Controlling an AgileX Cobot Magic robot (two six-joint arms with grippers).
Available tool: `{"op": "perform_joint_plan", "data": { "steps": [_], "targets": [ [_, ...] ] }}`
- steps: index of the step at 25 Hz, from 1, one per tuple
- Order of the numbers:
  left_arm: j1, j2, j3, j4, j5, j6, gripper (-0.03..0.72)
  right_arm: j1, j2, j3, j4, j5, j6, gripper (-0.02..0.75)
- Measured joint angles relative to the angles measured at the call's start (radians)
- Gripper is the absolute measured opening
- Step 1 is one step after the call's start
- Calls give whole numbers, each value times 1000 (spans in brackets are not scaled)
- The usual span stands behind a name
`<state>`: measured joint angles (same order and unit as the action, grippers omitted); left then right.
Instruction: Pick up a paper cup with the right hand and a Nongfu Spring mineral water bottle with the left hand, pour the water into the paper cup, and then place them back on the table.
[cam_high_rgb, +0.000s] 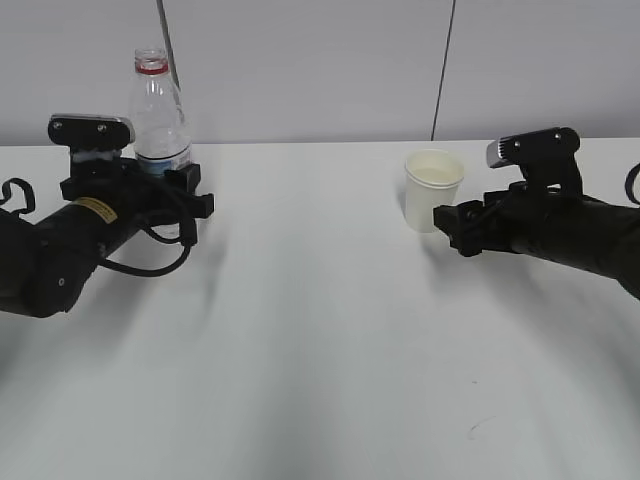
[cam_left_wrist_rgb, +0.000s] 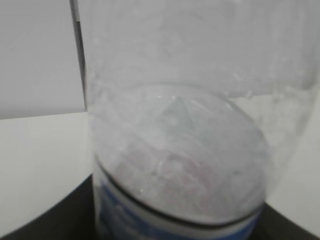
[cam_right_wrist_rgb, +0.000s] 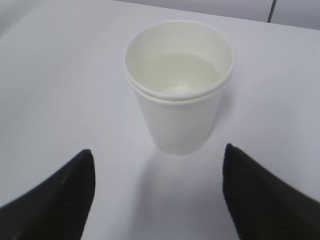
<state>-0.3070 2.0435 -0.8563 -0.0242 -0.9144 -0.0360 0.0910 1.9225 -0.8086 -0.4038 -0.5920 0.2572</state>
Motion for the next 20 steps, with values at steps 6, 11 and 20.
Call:
{"op": "perform_joint_plan", "data": {
  "steps": [6,11,20],
  "targets": [
    [0,57,0,-24,-42,0,386,0,-59,1,-4,82,-2,592],
    [0,58,-1,-28,-47,0,386,0,-88,2,-5,122,-2,592],
    [0,58,-1,-31,-53,0,490,0,-90,2,-5,139,-2,591]
  ]
}}
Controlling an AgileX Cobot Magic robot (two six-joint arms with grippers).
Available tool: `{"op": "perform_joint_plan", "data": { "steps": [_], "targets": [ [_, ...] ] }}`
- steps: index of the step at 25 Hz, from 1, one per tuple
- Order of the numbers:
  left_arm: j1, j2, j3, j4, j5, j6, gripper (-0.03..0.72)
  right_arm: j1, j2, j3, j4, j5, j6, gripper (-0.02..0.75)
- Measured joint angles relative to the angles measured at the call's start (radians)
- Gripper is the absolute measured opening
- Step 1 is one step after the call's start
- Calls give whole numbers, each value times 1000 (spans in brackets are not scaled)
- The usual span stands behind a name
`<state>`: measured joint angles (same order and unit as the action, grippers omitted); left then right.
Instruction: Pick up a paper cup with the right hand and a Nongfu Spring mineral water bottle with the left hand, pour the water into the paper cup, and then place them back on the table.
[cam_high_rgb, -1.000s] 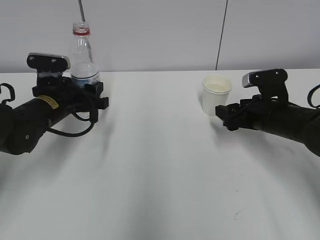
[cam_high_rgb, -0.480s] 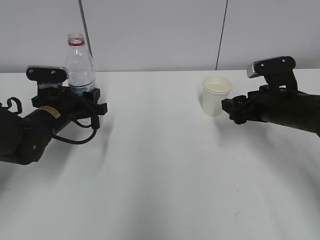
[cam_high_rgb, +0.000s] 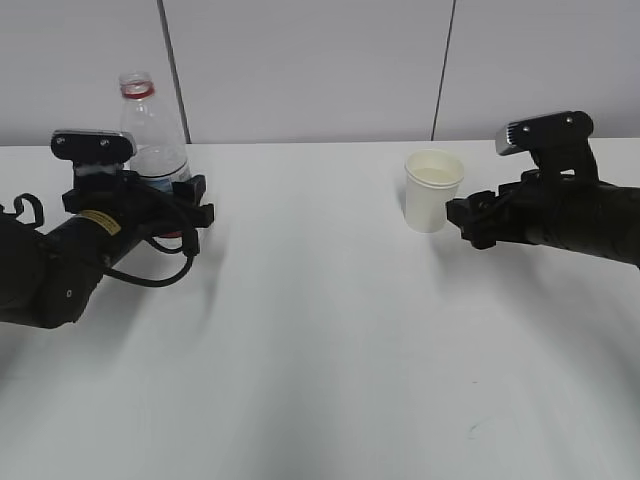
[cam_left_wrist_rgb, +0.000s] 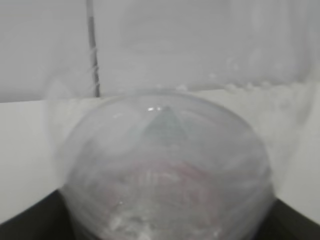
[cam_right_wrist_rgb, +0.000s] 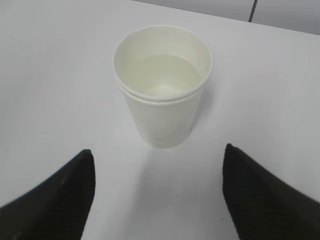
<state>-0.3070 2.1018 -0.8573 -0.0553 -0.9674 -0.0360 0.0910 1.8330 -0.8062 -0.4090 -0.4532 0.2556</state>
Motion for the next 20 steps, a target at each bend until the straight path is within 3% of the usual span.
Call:
{"op": "perform_joint_plan", "data": {
  "steps": [6,20],
  "targets": [
    [0,-6,6,0,-6,0,511,0,-14,0,0,42,0,591],
    [0,-204,191,46,-7,0,512,0,-155,2,0,241,2,591]
  ]
}}
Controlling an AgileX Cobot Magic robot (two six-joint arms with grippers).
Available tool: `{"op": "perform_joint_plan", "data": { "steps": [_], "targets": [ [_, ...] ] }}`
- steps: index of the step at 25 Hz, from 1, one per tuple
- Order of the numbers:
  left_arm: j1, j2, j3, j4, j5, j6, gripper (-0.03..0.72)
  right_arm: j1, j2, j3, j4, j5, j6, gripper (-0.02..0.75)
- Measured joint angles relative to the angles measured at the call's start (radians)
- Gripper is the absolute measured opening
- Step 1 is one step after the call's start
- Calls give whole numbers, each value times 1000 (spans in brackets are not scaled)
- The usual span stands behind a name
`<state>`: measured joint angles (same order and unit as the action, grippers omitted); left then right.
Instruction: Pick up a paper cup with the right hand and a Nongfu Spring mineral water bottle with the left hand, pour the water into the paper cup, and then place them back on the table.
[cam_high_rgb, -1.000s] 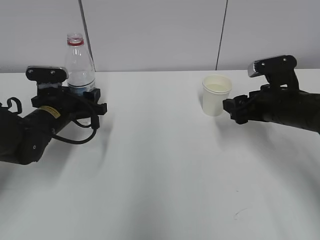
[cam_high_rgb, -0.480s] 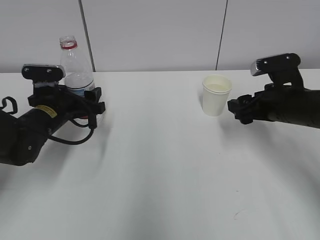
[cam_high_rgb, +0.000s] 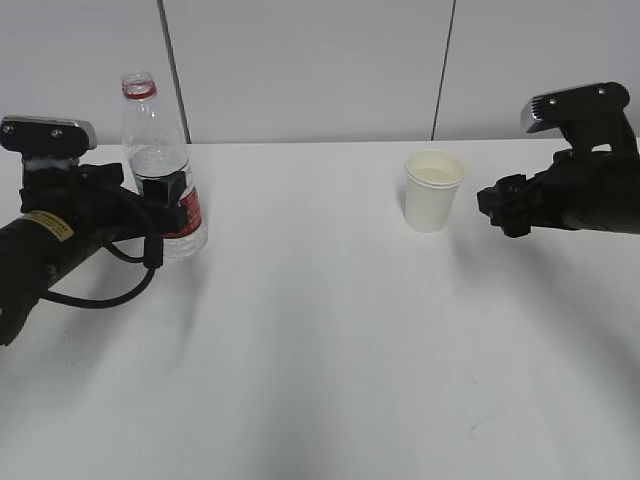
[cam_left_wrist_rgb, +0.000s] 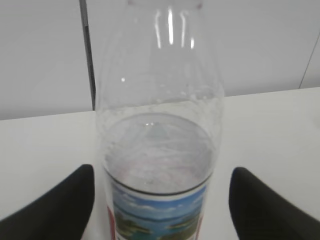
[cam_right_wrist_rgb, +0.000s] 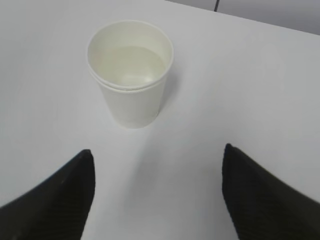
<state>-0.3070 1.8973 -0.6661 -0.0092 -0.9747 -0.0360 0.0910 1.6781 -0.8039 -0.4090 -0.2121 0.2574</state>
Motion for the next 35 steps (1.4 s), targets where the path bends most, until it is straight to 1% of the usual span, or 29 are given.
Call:
{"op": "perform_joint_plan", "data": {
  "steps": [4,9,14,17,19,22,25,27,30,32,33,35],
  "targets": [
    [0,-54,40,-2,20,1,512,0,-23,0,0,20,10,591],
    [0,-146,53,-5,112,3,512,0,-60,3,0,64,101,591],
    [0,-305,56,-5,308,3,512,0,-113,0,0,108,171,591],
    [0,-396,56,-14,447,5,512,0,-134,-32,0,176,189,591],
    [4,-449,42,-16,569,8,512,2,-139,-72,0,258,194,591],
    [8,-503,-2,-18,781,8,512,20,-139,-142,4,438,196,591],
    [9,-537,-92,-18,1055,8,512,54,-139,-224,34,674,185,591],
    [9,-542,-161,-18,1229,8,512,77,-139,-291,89,814,141,591],
    [9,-543,-273,-16,1484,-1,512,92,-139,-388,228,1010,21,591],
    [9,-543,-343,-14,1640,-42,512,94,-139,-451,316,1141,-32,591],
    [9,-543,-379,-13,1720,-70,512,94,-139,-479,347,1229,-49,591],
    [9,-543,-440,-11,1860,-116,512,94,-139,-524,392,1358,-61,591]
  ]
}}
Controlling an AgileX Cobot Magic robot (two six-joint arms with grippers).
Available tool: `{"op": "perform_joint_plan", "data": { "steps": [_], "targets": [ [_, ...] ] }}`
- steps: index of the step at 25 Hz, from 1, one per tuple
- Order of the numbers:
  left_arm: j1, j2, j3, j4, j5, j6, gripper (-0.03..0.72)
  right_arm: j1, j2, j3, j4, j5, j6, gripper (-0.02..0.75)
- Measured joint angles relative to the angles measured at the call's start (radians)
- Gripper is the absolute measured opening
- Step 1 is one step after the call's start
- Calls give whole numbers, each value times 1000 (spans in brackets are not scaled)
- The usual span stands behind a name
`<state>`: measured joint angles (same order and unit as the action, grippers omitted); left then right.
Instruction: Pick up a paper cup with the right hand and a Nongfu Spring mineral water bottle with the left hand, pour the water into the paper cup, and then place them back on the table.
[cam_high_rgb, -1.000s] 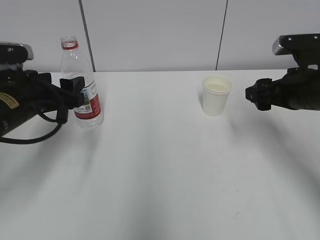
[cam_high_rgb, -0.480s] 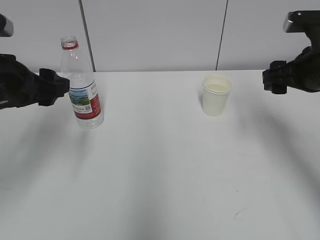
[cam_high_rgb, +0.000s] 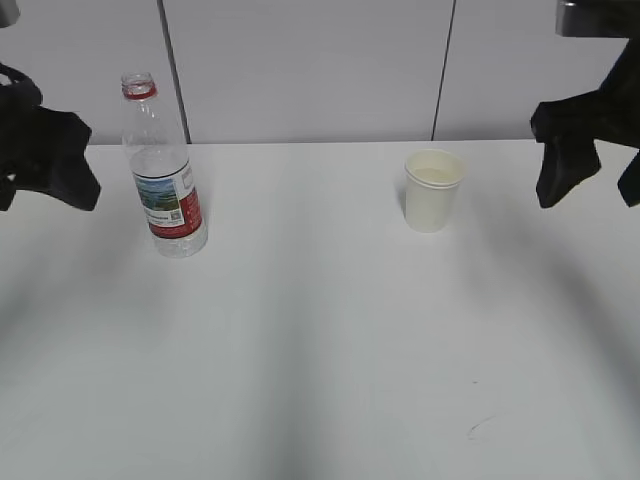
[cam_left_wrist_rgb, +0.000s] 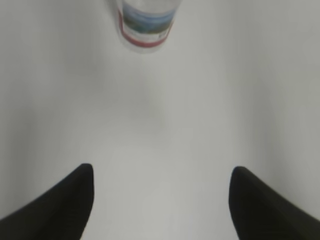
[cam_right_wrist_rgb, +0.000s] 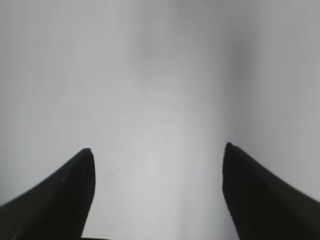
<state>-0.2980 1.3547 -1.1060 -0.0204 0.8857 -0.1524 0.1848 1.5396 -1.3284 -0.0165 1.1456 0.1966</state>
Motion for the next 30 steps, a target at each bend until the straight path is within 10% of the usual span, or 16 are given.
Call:
{"op": "perform_joint_plan", "data": {
  "steps": [7,30],
  "targets": [
    [1,0,-59,123,333,-164,512,0,-12,-45,105,77,-8,591],
    [1,-420,120,106,361,-91,502,0,-498,249,126,95,-77,591]
  ]
}}
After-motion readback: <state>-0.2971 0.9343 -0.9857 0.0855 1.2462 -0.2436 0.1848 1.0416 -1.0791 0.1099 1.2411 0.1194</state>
